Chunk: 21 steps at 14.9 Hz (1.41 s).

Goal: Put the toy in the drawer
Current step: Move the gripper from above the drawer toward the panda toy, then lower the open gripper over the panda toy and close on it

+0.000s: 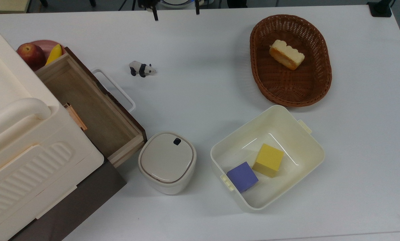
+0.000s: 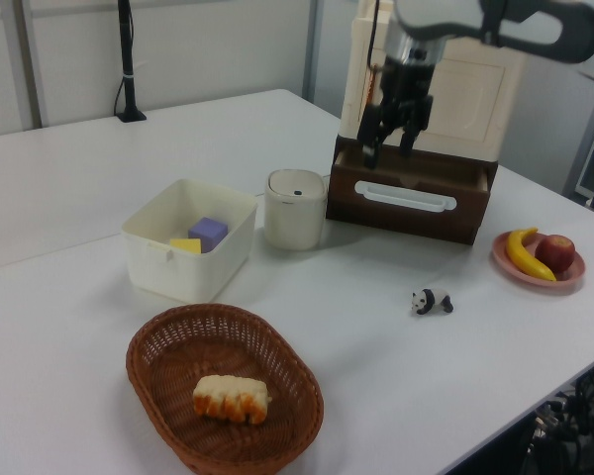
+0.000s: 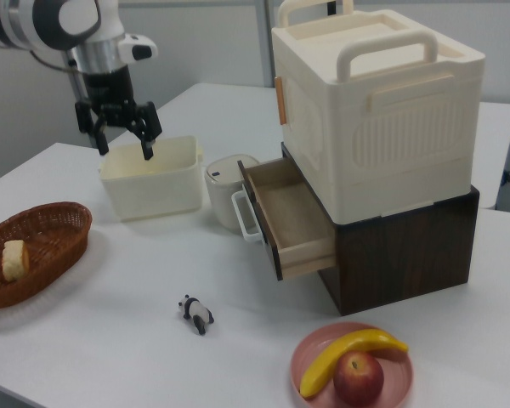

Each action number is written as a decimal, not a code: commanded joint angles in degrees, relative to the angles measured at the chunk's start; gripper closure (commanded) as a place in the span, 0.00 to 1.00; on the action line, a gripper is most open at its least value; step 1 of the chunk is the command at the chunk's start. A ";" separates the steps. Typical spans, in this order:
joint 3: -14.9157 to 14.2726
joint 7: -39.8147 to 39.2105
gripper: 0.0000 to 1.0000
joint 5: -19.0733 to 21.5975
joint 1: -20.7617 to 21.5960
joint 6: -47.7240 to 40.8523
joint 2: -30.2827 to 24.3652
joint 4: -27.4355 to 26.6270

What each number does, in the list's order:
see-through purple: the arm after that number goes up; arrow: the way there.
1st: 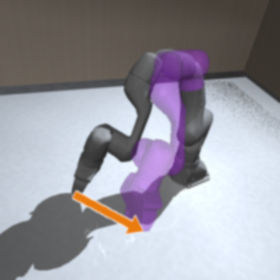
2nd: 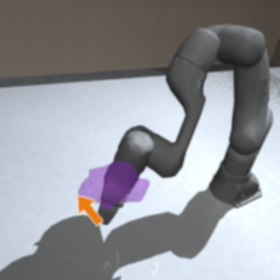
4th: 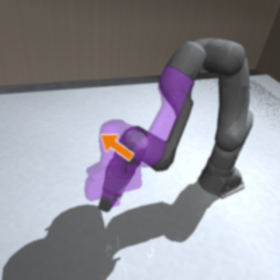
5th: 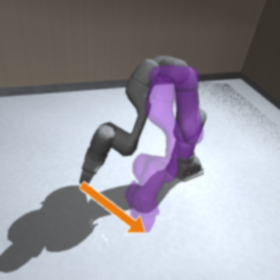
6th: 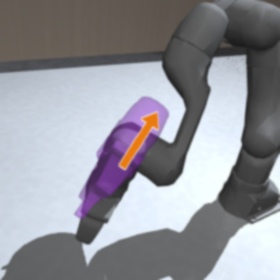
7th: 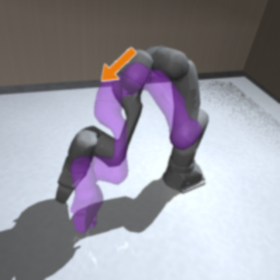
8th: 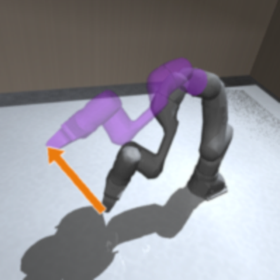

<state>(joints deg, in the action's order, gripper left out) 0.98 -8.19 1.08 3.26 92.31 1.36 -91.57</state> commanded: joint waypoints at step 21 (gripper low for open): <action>7.46 -55.09 0.00 -20.85 -10.20 16.05 3.47 -24.62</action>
<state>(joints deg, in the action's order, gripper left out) 8.45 -62.63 -17.21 -7.16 106.23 2.72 -115.62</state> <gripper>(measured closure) 0.000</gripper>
